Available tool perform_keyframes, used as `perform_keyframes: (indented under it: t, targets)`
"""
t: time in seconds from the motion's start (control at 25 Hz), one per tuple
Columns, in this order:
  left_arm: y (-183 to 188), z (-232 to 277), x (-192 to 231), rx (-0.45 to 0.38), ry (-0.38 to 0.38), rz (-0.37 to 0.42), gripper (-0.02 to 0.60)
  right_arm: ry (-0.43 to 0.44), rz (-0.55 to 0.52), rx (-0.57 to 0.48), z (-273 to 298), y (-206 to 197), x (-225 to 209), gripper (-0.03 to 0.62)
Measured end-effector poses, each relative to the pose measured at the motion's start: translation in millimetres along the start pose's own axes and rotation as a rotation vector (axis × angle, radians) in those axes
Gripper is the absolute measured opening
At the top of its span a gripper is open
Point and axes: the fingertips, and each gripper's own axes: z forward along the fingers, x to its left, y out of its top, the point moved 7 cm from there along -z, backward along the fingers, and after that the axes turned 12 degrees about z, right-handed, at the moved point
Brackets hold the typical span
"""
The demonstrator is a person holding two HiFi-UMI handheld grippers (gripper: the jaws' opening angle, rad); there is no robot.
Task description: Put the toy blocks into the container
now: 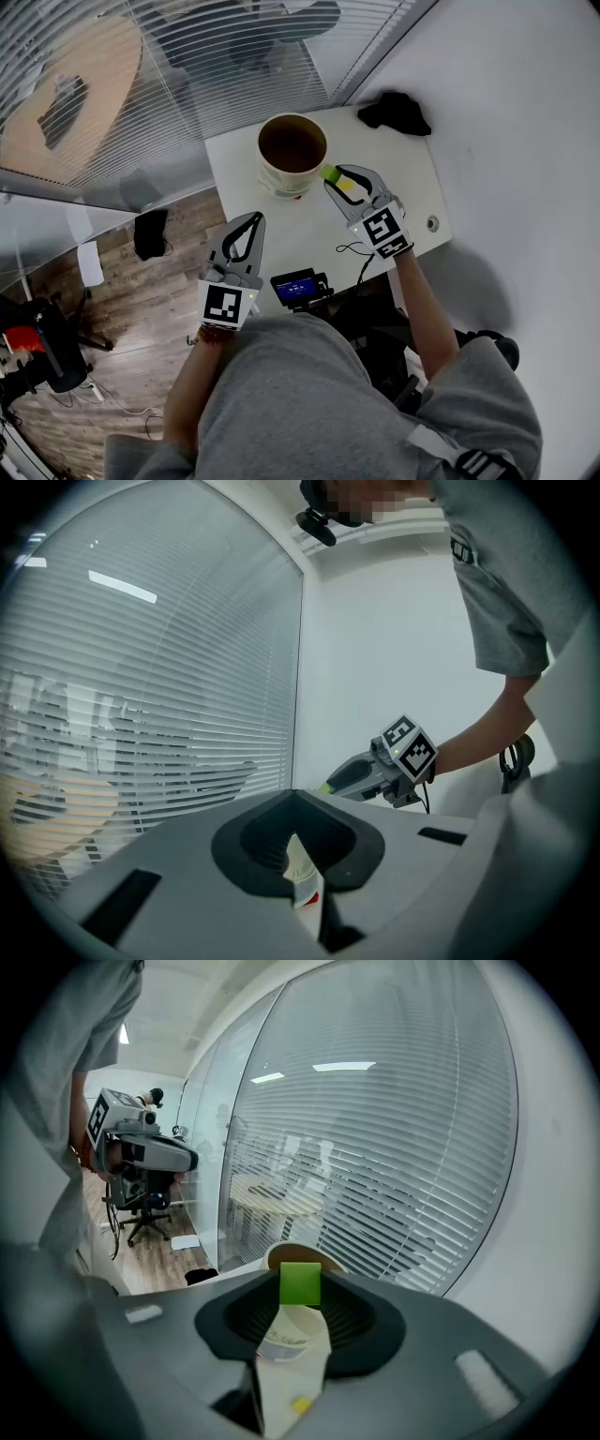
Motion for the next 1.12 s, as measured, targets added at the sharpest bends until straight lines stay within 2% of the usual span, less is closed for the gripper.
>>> perform_keyframes:
  t: [0.64,1.12]
  targets:
    - [-1.7,-6.9,9.0,-0.007,0.016,-0.005,-0.003,0.011,-0.06,-0.009,17.8,23.9,-1.5,0.143]
    - [-3.5,-11.9,18.2,-0.003,0.048,-0.01,-0.003,0.032,-0.084,0.038,41.9,17.0,-1.1,0.143]
